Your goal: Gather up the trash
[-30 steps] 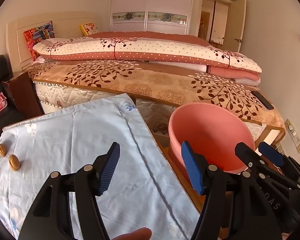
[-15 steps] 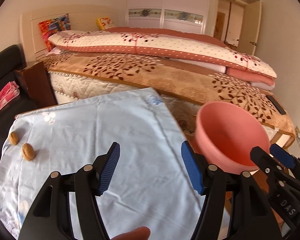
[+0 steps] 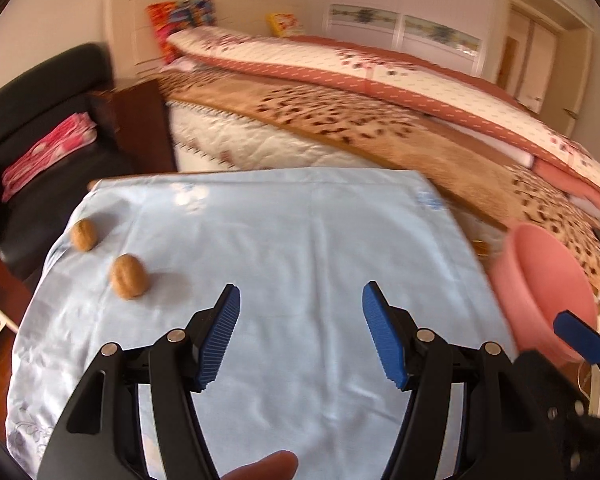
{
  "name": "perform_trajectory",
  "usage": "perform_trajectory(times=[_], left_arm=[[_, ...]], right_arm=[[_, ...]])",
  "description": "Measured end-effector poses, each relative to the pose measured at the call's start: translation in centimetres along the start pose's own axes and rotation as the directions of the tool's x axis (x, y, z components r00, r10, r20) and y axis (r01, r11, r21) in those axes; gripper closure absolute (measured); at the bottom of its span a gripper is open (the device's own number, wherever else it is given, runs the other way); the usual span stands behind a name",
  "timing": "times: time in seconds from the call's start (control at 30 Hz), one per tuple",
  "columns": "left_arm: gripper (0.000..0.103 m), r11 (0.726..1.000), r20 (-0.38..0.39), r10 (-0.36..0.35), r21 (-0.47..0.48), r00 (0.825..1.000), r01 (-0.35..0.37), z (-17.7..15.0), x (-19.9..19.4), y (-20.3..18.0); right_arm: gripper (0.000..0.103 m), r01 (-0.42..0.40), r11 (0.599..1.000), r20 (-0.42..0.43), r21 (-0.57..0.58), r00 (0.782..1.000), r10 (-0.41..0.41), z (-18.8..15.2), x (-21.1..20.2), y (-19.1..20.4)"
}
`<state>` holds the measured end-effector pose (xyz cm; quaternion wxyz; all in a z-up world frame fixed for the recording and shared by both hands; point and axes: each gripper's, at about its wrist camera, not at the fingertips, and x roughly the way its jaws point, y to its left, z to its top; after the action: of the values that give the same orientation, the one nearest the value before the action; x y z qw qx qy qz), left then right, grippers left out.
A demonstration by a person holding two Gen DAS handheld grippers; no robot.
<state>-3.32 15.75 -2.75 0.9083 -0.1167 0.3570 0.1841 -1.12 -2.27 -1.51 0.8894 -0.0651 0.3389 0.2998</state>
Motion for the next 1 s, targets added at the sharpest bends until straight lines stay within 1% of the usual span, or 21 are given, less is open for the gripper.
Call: perform_trajectory(times=[0.1, 0.23, 0.33, 0.47, 0.6, 0.67, 0.7, 0.73, 0.83, 0.87, 0.93, 1.0], left_arm=[[0.039, 0.998, -0.022, 0.042, -0.041, 0.999, -0.043, 0.0, 0.9, 2.4], [0.039, 0.994, -0.045, 0.09, -0.059, 0.995, -0.093, -0.2, 1.9, 4.8], [0.039, 0.991, -0.063, 0.11, -0.076, 0.992, -0.114, -0.4, 2.4, 6.1], [0.039, 0.987, -0.088, 0.12, -0.098, 0.989, -0.129, -0.7, 3.4, 7.6], [0.039, 0.983, -0.094, 0.134, -0.115, 0.986, -0.145, -0.7, 3.9, 9.0], [0.039, 0.981, -0.097, 0.139, -0.121, 0.986, -0.15, -0.6, 4.0, 9.7], [0.039, 0.98, -0.099, 0.142, -0.126, 0.985, -0.154, -0.6, 4.1, 10.0], [0.039, 0.979, -0.1, 0.144, -0.13, 0.985, -0.156, -0.6, 4.2, 10.3], [0.039, 0.978, -0.102, 0.144, -0.138, 0.984, -0.158, -0.7, 4.4, 10.9], [0.039, 0.978, -0.099, 0.142, -0.142, 0.985, -0.155, -0.7, 4.4, 11.1], [0.039, 0.978, -0.098, 0.141, -0.144, 0.985, -0.154, -0.7, 4.5, 11.3], [0.039, 0.979, -0.101, 0.124, -0.153, 0.987, -0.138, -0.7, 4.5, 11.6]], right_arm=[[0.038, -0.048, 0.998, -0.021, -0.041, 0.999, 0.047, 0.5, 1.3, 2.1], [0.038, -0.099, 0.992, -0.067, -0.074, 0.993, 0.094, 0.9, 3.4, 4.5], [0.038, -0.13, 0.986, -0.102, -0.103, 0.988, 0.12, 0.9, 4.9, 6.1], [0.038, -0.177, 0.973, -0.152, -0.152, 0.976, 0.154, 0.8, 6.3, 7.2], [0.038, -0.272, 0.931, -0.232, -0.243, 0.948, 0.217, 0.5, 7.1, 9.2], [0.038, -0.324, 0.897, -0.272, -0.302, 0.931, 0.244, 0.2, 7.8, 10.5], [0.038, -0.356, 0.876, -0.296, -0.326, 0.918, 0.262, 0.0, 8.1, 11.2], [0.038, -0.372, 0.863, -0.31, -0.342, 0.911, 0.27, -0.2, 8.4, 11.6], [0.038, -0.441, 0.809, -0.364, -0.388, 0.88, 0.305, -1.1, 9.3, 13.0], [0.038, -0.456, 0.795, -0.376, -0.399, 0.873, 0.312, -1.4, 9.5, 13.2], [0.038, -0.473, 0.774, -0.394, -0.421, 0.864, 0.314, -1.8, 9.9, 13.5], [0.038, -0.482, 0.756, -0.401, -0.444, 0.861, 0.313, -2.2, 10.2, 13.7]])
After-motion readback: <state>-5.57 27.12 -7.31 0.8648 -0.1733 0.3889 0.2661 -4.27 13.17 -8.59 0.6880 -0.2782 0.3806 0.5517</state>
